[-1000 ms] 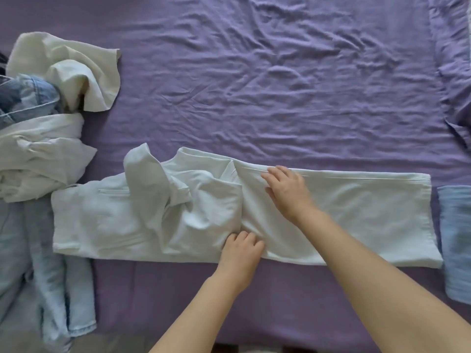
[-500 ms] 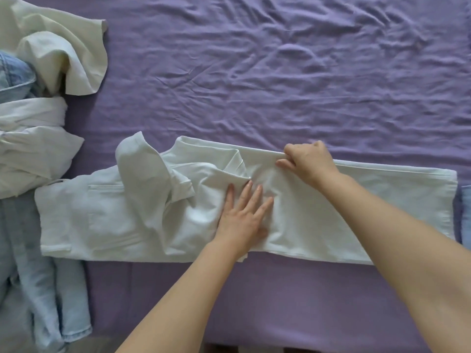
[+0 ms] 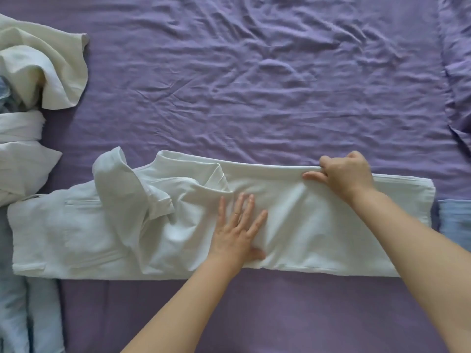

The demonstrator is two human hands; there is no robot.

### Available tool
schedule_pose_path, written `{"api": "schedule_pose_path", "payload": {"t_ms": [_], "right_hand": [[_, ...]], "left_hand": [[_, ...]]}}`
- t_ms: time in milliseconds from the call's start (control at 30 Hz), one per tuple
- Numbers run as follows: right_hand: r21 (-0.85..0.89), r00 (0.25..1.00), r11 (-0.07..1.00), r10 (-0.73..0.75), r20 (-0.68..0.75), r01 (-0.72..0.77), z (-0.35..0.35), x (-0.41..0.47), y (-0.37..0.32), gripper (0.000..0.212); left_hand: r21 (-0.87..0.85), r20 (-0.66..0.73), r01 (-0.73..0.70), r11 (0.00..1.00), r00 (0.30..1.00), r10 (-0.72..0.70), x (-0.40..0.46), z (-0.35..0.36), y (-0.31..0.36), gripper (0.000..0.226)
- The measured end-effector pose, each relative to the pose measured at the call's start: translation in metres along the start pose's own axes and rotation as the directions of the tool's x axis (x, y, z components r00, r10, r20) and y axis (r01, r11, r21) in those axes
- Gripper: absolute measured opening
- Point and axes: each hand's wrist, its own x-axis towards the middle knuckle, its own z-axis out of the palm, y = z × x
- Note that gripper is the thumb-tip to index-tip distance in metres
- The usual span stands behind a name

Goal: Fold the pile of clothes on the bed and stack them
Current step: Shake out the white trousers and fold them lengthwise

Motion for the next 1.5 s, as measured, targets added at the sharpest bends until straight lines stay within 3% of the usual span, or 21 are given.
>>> {"api": "schedule_pose_path", "payload": {"t_ms": [67,100,233,300,433,567,700,967,1167,1400,1500], "right_hand": [[0.052,0.979,0.992,0.107,0.173,-0.118,-0.001,-0.005,0.009,0.049],[0.065,0.976,0.99,0.11,0.19,-0.124,-0.001,-0.013,0.018,0.048],[-0.069,0.999,0.998,0.0,0.045,0.003,-0.015,-0.048,0.059,0.056],[-0.144,0.999,0.989,-0.006,0.046,0.012,-0.015,-0.044,0.072,0.058],[-0.102,0.961,0.958,0.274,0.041,-0.269,-0.011,-0.049,0.072,0.06],[0.007,0.993,0.996,0.092,0.078,-0.093,0.014,-0.121,0.022,0.066],[0.078,0.941,0.963,0.231,0.247,-0.257,0.038,-0.174,0.029,0.076],[-0.073,0.82,0.932,0.349,0.454,-0.356,0.03,-0.177,0.035,0.084],[0.069,0.736,0.802,0.506,0.45,-0.593,-0.003,-0.147,-0.04,0.07],[0.397,0.796,0.78,0.202,0.571,-0.483,-0.017,-0.092,-0.17,0.046],[0.467,0.829,0.742,0.211,0.517,-0.481,-0.026,-0.077,-0.218,0.035]], "left_hand": [[0.049,-0.039,-0.116,0.992,0.992,0.118,0.007,-0.005,0.008,0.098],[0.048,-0.022,-0.189,0.981,0.981,0.19,0.014,-0.004,0.011,0.096],[-0.004,0.014,-0.261,0.965,0.965,0.261,0.044,0.001,0.024,0.104],[0.022,0.014,-0.279,0.96,0.96,0.279,0.054,0.001,0.028,0.107],[0.038,-0.046,-0.234,0.971,0.971,0.236,0.067,-0.004,0.042,0.089],[0.062,-0.078,-0.189,0.98,0.978,0.193,0.09,-0.019,0.072,0.078],[0.062,-0.139,-0.196,0.979,0.969,0.203,0.105,-0.017,0.073,0.075],[0.035,0.05,-0.187,0.982,0.981,0.185,0.101,-0.034,0.073,0.077],[-0.143,0.155,-0.042,0.989,0.986,0.064,0.051,-0.047,0.038,0.064],[-0.427,0.12,0.055,0.902,0.993,-0.003,-0.023,-0.05,-0.021,0.04],[-0.525,0.027,0.073,0.848,0.997,-0.07,-0.059,-0.05,-0.059,0.039]]}}
